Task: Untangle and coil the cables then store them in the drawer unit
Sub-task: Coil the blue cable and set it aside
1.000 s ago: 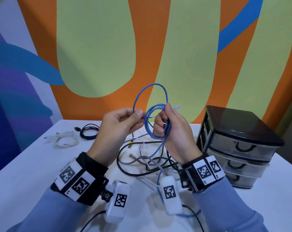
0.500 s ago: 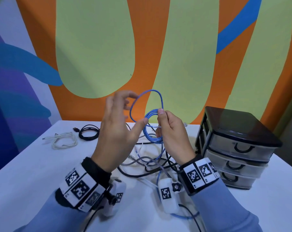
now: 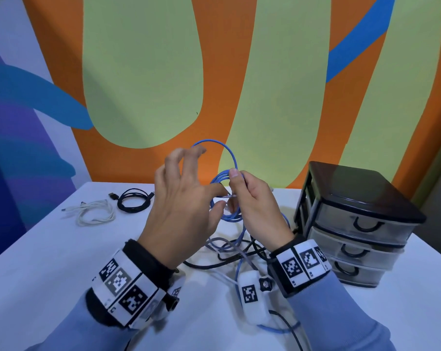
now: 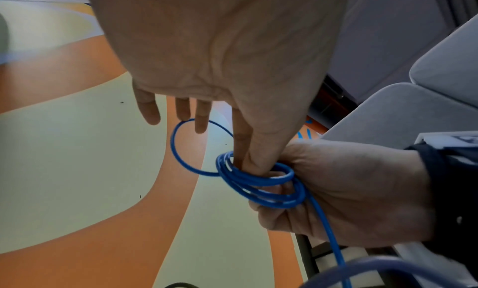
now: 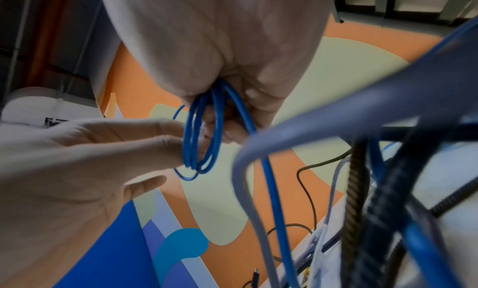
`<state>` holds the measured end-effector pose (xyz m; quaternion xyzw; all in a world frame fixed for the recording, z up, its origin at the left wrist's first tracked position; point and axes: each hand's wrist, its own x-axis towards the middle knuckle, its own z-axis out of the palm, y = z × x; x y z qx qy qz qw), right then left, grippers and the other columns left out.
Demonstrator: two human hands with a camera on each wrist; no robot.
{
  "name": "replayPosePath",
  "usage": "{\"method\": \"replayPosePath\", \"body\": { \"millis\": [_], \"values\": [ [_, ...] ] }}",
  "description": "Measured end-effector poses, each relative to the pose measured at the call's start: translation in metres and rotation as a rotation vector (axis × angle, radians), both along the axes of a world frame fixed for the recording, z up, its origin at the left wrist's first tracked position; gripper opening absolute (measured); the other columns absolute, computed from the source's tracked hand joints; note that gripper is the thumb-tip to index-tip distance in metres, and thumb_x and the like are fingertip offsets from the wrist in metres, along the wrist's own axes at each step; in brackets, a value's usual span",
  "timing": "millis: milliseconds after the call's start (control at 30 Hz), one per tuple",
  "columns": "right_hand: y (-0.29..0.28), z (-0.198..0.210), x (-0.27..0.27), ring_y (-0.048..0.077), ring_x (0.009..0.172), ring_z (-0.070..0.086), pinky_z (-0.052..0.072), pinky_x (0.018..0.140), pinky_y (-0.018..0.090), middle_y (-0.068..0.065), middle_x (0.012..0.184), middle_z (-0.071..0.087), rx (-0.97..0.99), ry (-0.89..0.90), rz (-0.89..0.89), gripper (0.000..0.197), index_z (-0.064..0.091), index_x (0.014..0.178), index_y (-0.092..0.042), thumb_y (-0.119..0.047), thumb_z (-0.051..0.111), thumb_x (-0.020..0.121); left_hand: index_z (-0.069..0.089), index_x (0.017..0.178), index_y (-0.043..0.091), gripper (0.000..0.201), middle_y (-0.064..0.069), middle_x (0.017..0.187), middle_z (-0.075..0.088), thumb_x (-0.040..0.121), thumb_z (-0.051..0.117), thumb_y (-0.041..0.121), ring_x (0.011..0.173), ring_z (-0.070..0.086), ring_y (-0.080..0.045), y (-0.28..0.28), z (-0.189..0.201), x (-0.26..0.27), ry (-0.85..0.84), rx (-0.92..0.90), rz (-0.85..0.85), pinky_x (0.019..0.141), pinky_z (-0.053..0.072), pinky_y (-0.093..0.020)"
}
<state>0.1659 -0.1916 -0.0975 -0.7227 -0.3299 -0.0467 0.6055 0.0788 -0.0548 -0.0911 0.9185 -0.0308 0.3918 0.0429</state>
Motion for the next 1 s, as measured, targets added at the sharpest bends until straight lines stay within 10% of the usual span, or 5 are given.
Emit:
{"method": "replayPosePath", "body": {
  "millis": [433, 533, 800, 1000],
  "values": [
    [-0.001, -0.002, 0.006, 0.02, 0.094, 0.071, 0.051, 0.047, 0.027, -0.001, 0.119, 0.05, 0.002, 0.235, -0.024, 0.034, 0.065, 0.112, -0.027, -0.052, 0.041, 0.108, 0.068, 0.095, 0.028, 0.011, 0.015, 0.125, 0.045, 0.105, 0.065, 0.026, 0.115, 0.052, -0.001, 0.017, -0.004, 0.015, 0.107, -0.512, -0.342, 0.091, 0.049, -0.028],
    [-0.003, -0.003, 0.009, 0.008, 0.08, 0.069, 0.051, 0.048, 0.029, 0.002, 0.116, 0.053, -0.019, 0.271, 0.019, 0.036, 0.065, 0.111, -0.023, -0.049, 0.041, 0.11, 0.066, 0.094, 0.026, 0.011, 0.01, 0.12, 0.048, 0.105, 0.065, 0.026, 0.111, 0.053, -0.004, 0.014, -0.003, 0.014, 0.175, -0.638, -0.408, 0.082, 0.046, -0.018],
    [-0.002, -0.003, 0.009, 0.032, 0.09, 0.07, 0.052, 0.048, 0.031, 0.017, 0.124, 0.064, -0.052, 0.318, 0.121, 0.038, 0.063, 0.109, -0.014, -0.045, 0.04, 0.111, 0.058, 0.074, 0.031, 0.03, 0.01, 0.104, 0.05, 0.091, 0.074, 0.05, 0.1, 0.054, -0.013, 0.017, -0.004, 0.011, 0.087, -0.401, -0.332, 0.08, 0.049, -0.042],
    [-0.002, -0.001, 0.009, 0.019, 0.078, 0.068, 0.048, 0.045, 0.029, 0.005, 0.113, 0.067, 0.063, 0.403, 0.151, 0.034, 0.07, 0.117, -0.022, -0.041, 0.043, 0.111, 0.075, 0.085, 0.025, 0.015, 0.0, 0.112, 0.057, 0.096, 0.074, 0.036, 0.108, 0.061, -0.021, 0.019, -0.003, 0.015, 0.004, -0.758, -0.514, 0.098, 0.051, -0.038]
  ]
}}
